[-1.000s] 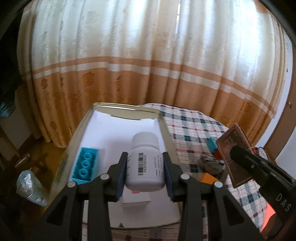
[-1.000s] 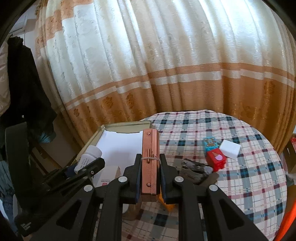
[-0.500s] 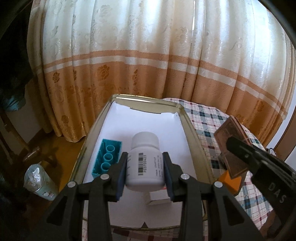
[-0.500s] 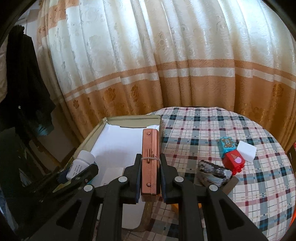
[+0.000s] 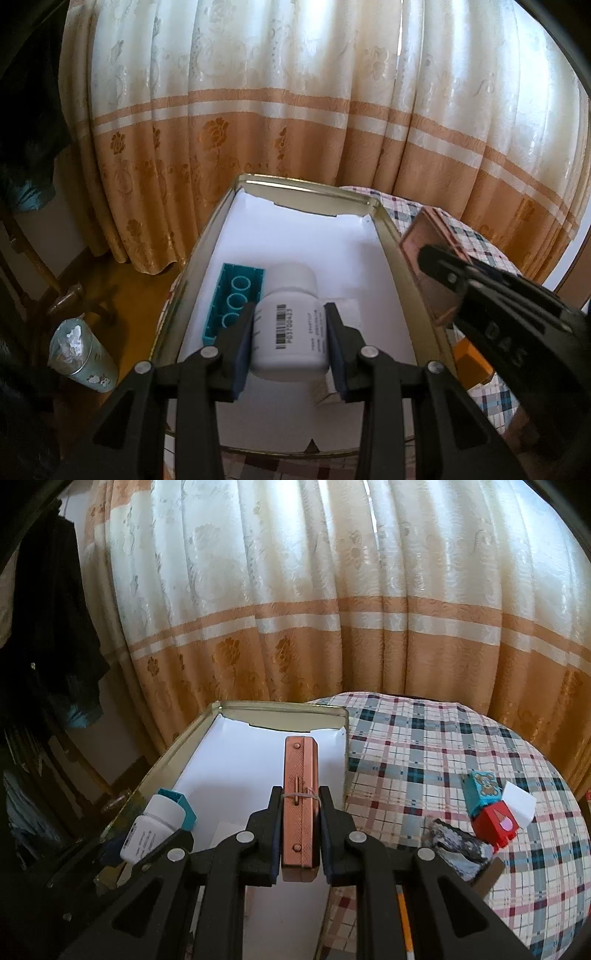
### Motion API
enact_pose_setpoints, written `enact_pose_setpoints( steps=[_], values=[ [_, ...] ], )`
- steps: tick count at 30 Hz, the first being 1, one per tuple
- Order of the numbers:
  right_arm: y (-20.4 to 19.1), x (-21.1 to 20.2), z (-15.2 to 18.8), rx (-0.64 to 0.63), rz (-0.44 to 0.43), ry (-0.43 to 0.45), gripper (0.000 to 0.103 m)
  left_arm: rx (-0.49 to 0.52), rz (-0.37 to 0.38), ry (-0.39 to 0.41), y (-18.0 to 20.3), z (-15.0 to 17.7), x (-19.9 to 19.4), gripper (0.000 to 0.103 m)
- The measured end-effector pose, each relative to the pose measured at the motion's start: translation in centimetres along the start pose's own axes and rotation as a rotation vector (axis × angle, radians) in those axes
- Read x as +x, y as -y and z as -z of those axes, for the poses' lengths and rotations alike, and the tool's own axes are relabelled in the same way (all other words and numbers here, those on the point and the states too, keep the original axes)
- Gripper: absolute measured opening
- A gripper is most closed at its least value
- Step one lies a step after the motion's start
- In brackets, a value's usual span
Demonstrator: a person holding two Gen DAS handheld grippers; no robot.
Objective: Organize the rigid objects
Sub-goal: 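Carry the pill bottle with the left gripper while the right carries the rose-gold box to the tray, then release the pill bottle with the left gripper while the right releases the rose-gold box in the tray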
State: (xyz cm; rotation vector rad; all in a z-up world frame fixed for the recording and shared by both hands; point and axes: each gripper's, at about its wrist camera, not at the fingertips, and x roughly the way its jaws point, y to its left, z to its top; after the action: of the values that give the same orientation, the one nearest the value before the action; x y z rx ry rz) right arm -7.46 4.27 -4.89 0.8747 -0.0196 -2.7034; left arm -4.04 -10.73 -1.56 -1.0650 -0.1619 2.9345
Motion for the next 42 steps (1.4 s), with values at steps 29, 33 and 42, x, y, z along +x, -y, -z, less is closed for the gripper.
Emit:
enact_pose_setpoints(
  steps=[29,33,42],
  values=[
    [-1.0,3.1,0.8,-0.028,-0.087,-0.080,0.020,0.054,-0.068,0.007,0.7,0.0,0.8,0.036],
    [-1.1,2.5,0.8,-0.032,-0.127,-0.059,0.038,0.038,-0.052,0.004,0.6,0.1,0.6,0.058],
    [2.3,-1.6,0.6,0.099,-0.079,0.116,0.066,0.062,-0.097,0.089,1.9,0.0,-1.2,0.102]
  ],
)
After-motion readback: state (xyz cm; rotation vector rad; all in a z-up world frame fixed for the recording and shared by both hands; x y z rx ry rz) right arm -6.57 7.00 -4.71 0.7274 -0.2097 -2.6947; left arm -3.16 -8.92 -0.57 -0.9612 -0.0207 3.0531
